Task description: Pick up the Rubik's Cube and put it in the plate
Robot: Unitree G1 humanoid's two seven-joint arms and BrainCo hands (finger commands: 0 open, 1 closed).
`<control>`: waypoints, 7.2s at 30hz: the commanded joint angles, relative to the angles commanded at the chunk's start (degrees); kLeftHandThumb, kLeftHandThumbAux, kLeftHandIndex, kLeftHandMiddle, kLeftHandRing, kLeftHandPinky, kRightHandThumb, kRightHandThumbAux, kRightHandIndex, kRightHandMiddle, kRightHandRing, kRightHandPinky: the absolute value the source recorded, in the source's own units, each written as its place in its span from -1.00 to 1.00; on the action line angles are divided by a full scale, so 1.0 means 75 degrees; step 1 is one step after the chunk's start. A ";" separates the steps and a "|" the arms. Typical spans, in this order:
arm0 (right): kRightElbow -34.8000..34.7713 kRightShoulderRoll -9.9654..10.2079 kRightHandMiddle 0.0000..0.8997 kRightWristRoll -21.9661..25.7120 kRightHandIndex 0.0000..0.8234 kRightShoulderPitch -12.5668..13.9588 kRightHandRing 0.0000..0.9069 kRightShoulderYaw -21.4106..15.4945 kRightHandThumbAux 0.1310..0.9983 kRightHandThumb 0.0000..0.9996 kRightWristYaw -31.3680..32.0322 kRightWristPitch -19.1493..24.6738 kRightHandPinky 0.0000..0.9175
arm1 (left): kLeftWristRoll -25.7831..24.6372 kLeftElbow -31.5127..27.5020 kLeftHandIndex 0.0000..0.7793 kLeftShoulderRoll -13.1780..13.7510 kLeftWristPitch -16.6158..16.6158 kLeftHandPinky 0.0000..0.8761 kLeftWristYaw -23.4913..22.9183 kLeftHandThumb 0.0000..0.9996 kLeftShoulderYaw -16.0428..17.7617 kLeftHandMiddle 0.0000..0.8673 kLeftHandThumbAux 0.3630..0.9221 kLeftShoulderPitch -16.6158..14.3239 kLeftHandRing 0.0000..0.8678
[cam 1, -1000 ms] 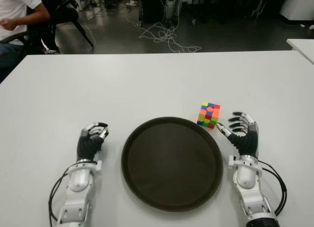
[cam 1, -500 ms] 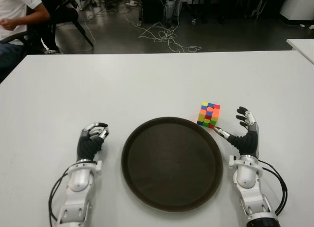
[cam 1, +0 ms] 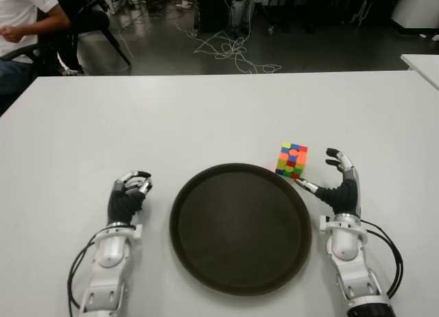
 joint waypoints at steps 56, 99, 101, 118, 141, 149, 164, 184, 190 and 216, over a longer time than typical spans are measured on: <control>-0.1481 -0.1728 -0.80 -0.1130 -0.93 -0.1106 -0.75 0.0932 0.73 -1.00 0.2765 0.1507 -0.60 | -0.0060 0.0090 0.14 -0.0289 -0.0125 0.85 0.0098 0.42 0.0010 0.87 0.22 -0.0012 0.88; -0.0064 -0.2405 -0.67 -0.1809 -0.93 -0.3111 -0.36 0.1716 0.80 -1.00 0.3952 0.2775 -0.41 | 0.0023 -0.0024 0.14 -0.0401 -0.0137 0.89 0.0301 0.42 -0.0074 0.88 0.22 0.0067 0.91; -0.0014 -0.2439 -0.67 -0.1829 -0.93 -0.3154 -0.29 0.1759 0.79 -1.00 0.3984 0.2785 -0.40 | 0.0005 -0.0020 0.14 -0.0412 -0.0165 0.88 0.0303 0.43 -0.0068 0.88 0.22 0.0072 0.91; 0.0586 -0.2455 -0.20 -0.1862 -0.85 -0.3635 0.34 0.2078 0.94 -1.00 0.4132 0.2817 0.27 | -0.0027 -0.0035 0.14 -0.0494 -0.0149 0.88 0.0366 0.42 -0.0042 0.87 0.22 0.0106 0.90; 0.0665 -0.2741 -0.55 -0.2141 -0.83 -0.3696 -0.26 0.2596 1.00 -0.88 0.4397 0.2505 -0.13 | 0.0117 -0.0107 0.14 -0.0510 -0.0220 0.86 0.0389 0.42 -0.0124 0.85 0.22 0.0198 0.89; 0.0650 -0.2793 -0.28 -0.2236 -0.86 -0.3685 0.01 0.2743 0.99 -0.83 0.4556 0.2443 0.01 | 0.0161 -0.0079 0.14 -0.0482 -0.0362 0.87 0.0345 0.42 -0.0151 0.86 0.22 0.0224 0.90; 0.0675 -0.2835 -0.22 -0.2398 -0.80 -0.3621 0.10 0.2898 0.98 -0.98 0.4602 0.2258 0.04 | 0.0088 -0.0112 0.14 -0.0531 -0.0313 0.86 0.0330 0.42 -0.0112 0.85 0.22 0.0233 0.89; 0.0663 -0.2781 -0.40 -0.2387 -0.90 -0.3597 -0.01 0.2916 0.92 -1.00 0.4820 0.2421 -0.13 | -0.0014 -0.0172 0.14 -0.0525 -0.0195 0.84 0.0233 0.42 -0.0118 0.86 0.22 0.0228 0.88; 0.0634 -0.2740 -0.30 -0.2386 -0.91 -0.3590 0.09 0.2912 0.96 -1.00 0.4863 0.2538 0.00 | 0.0021 -0.0164 0.14 -0.0497 -0.0203 0.83 0.0202 0.42 -0.0137 0.86 0.22 0.0238 0.88; 0.0443 -0.2627 -0.51 -0.2442 -0.90 -0.3504 -0.38 0.2986 0.94 -1.00 0.4841 0.2987 -0.33 | 0.0087 -0.0073 0.14 -0.0436 -0.0272 0.83 0.0199 0.42 -0.0102 0.85 0.22 0.0220 0.88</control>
